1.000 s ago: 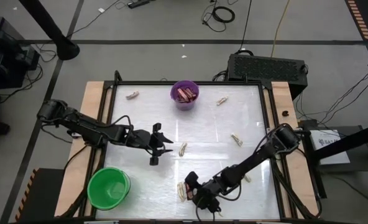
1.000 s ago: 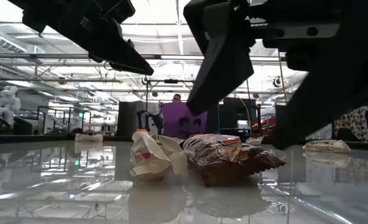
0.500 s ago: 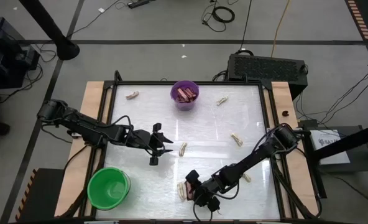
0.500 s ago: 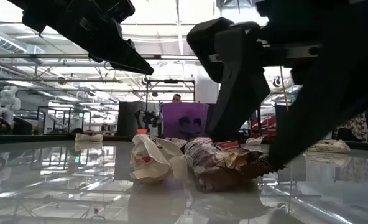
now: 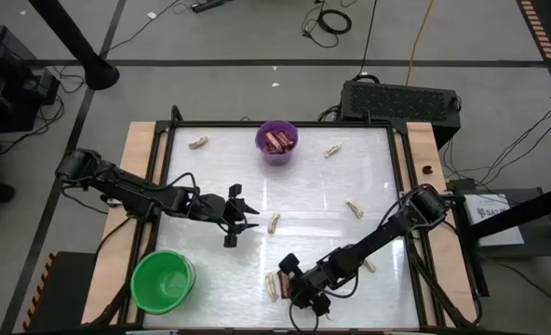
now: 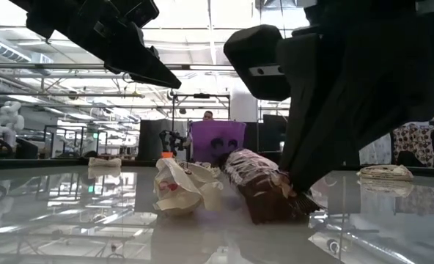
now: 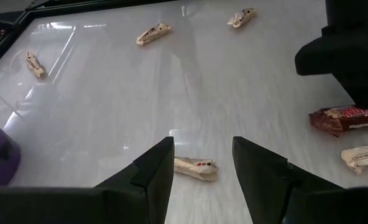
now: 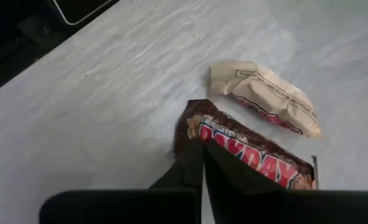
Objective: Sort candy by brand, put in halloween buckets
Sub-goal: Put the brown chocolate into the purple bucket
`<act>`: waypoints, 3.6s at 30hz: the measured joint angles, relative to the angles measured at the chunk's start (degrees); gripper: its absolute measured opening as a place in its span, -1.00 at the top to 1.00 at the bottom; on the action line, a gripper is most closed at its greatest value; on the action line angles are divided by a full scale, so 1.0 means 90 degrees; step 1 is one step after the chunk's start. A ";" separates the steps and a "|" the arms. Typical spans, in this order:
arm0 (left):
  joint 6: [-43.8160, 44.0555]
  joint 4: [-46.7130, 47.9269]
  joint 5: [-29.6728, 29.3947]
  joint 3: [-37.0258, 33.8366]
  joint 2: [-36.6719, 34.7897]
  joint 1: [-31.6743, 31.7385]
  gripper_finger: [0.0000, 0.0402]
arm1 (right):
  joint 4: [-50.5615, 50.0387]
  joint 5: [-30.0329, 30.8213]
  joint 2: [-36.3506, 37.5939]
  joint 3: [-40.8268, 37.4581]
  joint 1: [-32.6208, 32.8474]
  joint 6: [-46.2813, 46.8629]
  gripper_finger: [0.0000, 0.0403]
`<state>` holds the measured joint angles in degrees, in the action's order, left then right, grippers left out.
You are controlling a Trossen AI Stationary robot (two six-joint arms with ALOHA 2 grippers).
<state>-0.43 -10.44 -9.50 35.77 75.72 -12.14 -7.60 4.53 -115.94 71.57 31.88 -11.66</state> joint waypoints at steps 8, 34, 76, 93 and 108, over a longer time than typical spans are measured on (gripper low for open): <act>-0.0002 0.0027 0.0000 0.0000 0.0000 0.0000 0.15 | -0.0276 0.0358 0.0359 0.0084 0.0051 -0.0320 1.00; 0.0122 0.0202 0.0047 0.0002 0.0002 0.0000 0.15 | -0.1175 -0.0006 0.0605 0.0015 -0.0251 0.4247 0.08; 0.0112 0.0222 0.0037 0.0002 0.0005 0.0000 0.15 | -0.0272 -0.0868 -0.0068 0.0023 -0.0292 0.4227 0.94; 0.0180 0.0671 0.0030 0.0002 0.0005 0.0000 0.15 | -0.3139 0.0329 0.1113 0.1507 -0.1326 0.1579 1.00; 0.0499 0.1098 0.0023 0.0002 0.0005 0.0000 0.15 | -0.2174 0.0639 0.1810 0.1542 -0.4855 -0.0051 1.00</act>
<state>4.06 -0.56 -9.30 35.79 75.77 -12.14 -27.17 10.28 -99.65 85.45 -11.82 -12.12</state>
